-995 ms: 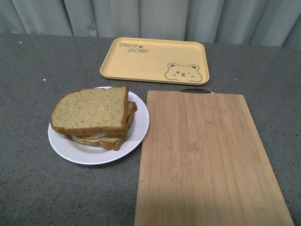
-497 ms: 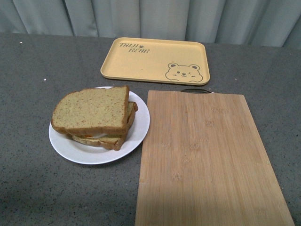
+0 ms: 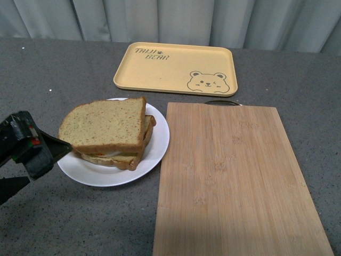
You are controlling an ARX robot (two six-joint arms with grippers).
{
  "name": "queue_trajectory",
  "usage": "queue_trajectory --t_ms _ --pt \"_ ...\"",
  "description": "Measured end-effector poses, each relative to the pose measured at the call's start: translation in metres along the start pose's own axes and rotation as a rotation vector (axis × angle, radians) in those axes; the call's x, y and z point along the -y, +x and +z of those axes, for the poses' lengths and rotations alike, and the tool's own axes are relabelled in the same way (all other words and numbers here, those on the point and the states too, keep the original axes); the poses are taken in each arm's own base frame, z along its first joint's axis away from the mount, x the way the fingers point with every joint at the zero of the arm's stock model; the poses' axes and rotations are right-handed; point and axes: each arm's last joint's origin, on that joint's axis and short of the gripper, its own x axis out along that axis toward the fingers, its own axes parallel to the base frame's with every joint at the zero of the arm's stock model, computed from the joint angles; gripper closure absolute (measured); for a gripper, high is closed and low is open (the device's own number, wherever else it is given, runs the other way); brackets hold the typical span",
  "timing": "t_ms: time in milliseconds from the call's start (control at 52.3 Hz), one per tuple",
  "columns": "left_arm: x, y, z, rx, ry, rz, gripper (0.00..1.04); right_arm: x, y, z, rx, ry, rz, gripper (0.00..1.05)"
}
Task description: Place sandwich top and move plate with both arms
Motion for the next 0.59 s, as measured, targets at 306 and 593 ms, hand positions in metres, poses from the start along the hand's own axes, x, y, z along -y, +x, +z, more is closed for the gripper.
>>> queue_trajectory --t_ms 306,593 --pt "-0.002 0.033 -0.007 -0.078 -0.033 0.019 0.07 0.0 0.0 0.0 0.0 0.0 0.0 0.09" --pt "-0.003 0.055 -0.002 -0.085 -0.067 0.064 0.3 0.0 0.0 0.0 0.0 0.0 0.0 0.09"
